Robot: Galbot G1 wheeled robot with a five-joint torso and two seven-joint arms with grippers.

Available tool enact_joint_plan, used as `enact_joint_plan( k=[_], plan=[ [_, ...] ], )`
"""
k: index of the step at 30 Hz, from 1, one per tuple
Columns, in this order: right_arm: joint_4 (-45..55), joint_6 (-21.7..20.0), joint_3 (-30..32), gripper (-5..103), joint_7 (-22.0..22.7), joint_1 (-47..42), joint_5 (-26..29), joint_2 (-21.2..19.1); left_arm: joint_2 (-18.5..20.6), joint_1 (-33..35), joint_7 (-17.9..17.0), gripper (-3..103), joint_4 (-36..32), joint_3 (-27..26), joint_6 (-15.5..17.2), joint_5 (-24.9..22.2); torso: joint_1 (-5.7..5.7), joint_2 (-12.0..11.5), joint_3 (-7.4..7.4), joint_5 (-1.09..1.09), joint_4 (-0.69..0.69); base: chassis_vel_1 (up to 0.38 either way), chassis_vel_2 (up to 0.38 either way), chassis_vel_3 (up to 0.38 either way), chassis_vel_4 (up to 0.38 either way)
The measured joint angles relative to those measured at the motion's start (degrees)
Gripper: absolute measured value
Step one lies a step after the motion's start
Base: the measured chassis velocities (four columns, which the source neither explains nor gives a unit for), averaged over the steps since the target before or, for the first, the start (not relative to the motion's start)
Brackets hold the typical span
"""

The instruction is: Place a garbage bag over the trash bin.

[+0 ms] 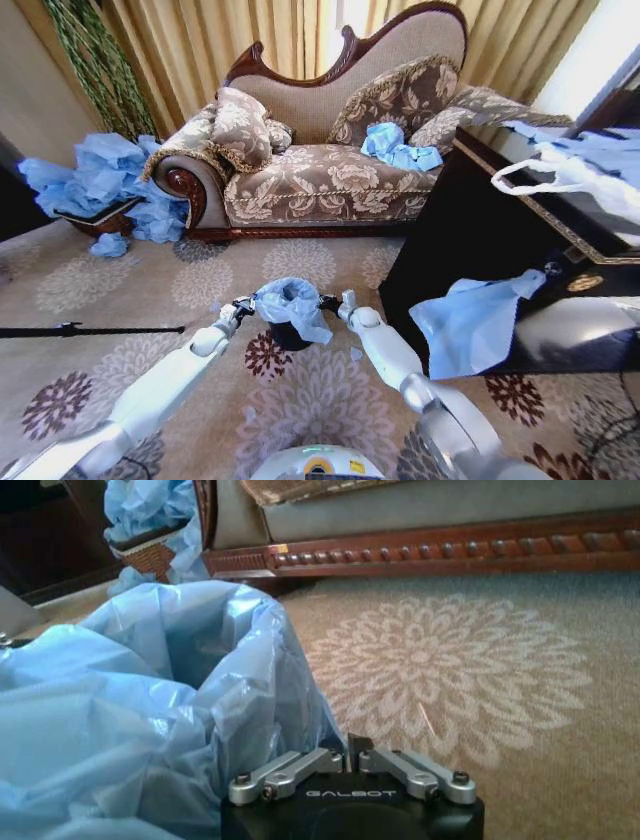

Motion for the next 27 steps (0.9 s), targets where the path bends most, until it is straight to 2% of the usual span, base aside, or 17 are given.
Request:
enact_joint_plan(
  k=[2,6,8,12,13,14,16,17,18,19,21,22,24,25,27],
  plan=[
    [0.36,0.23,0.27,2,0.37,-0.43,-0.17,0.0,0.24,0.67,0.08,0,-0.31,-0.05,-0.27,0.2,0.0,0.0,0.0,-0.01,-0.01,0.0,0.0,0.0,0.0],
    [1.49,2.32,1.09,20,2.49,-2.25,-2.52,-0.39,0.88,2.75,0.86,0,-0.74,-0.32,-1.16,0.91,0.0,0.0,0.0,0.0,0.02,0.0,0.0,0.0,0.0],
    [1.83,3.0,1.34,20,2.89,-2.77,-3.03,-0.55,0.86,2.97,1.02,0,-0.22,-0.18,-1.51,1.31,0.0,0.0,0.0,0.0,0.01,0.0,0.0,0.0,0.0],
    [4.12,7.47,3.85,42,6.3,-5.31,-5.78,-1.38,-0.93,2.49,0.97,0,3.42,0.24,-2.21,2.65,0.0,0.0,0.0,-0.01,0.01,0.0,0.0,0.0,0.0],
    [4.12,7.47,3.85,42,6.3,-5.31,-5.78,-1.38,-0.93,2.49,0.97,0,3.42,0.24,-2.21,2.65,0.0,0.0,0.0,-0.01,0.01,0.0,0.0,0.0,0.0],
    [4.72,8.92,4.71,48,6.87,-5.84,-6.21,-1.65,-1.29,2.27,0.89,0,3.83,0.19,-2.24,2.67,0.0,0.0,0.0,-0.01,-0.02,0.0,0.0,0.0,0.0],
    [6.72,11.98,5.92,58,7.74,-6.98,-4.47,-2.35,-1.79,2.08,0.54,0,3.65,-0.43,-2.2,2.24,0.0,0.0,0.0,-0.01,-0.03,0.0,0.0,0.0,0.0],
    [6.72,11.98,5.92,58,7.74,-6.98,-4.47,-2.35,-1.79,2.08,0.54,0,3.65,-0.43,-2.2,2.24,0.0,0.0,0.0,-0.01,-0.03,0.0,0.0,0.0,0.0],
    [7.99,12.64,6.24,64,8.04,-7.4,-3.45,-2.63,-1.8,2.08,0.3,0,3.1,-0.77,-2.0,1.8,0.0,0.0,0.0,0.0,-0.01,0.0,0.0,0.0,0.0],
    [9.71,12.76,6.48,64,8.35,-7.93,-2.58,-3.05,-1.7,2.08,0.13,0,2.46,-1.15,-1.69,1.31,0.0,0.0,0.0,0.0,0.01,0.0,0.0,0.0,0.0],
    [13.68,11.81,6.67,75,8.48,-9.43,-0.63,-4.35,-1.11,2.21,-0.09,0,1.15,-1.9,-1.15,0.4,0.0,0.0,0.0,0.0,0.01,0.0,0.0,0.0,0.0],
    [13.68,11.81,6.67,75,8.48,-9.43,-0.63,-4.35,-1.11,2.21,-0.09,0,1.15,-1.9,-1.15,0.4,0.0,0.0,0.0,0.0,0.01,0.0,0.0,0.0,0.0],
    [17.91,10.55,6.72,85,7.0,-11.69,4.12,-5.64,-0.29,2.6,-0.16,0,-0.24,-2.54,-0.51,-0.54,0.0,0.0,0.0,0.0,-0.03,0.0,0.0,0.0,0.0],
    [17.91,10.55,6.72,85,7.0,-11.69,4.12,-5.64,-0.29,2.6,-0.16,0,-0.24,-2.54,-0.51,-0.54,0.0,0.0,0.0,0.0,-0.03,0.0,0.0,0.0,0.0],
    [19.63,10.59,7.15,95,5.9,-12.98,5.99,-5.88,0.52,3.18,-0.5,0,-1.44,-3.16,-0.02,-1.21,0.0,0.0,0.0,0.0,-0.01,0.0,0.0,0.0,0.0]
  ],
)
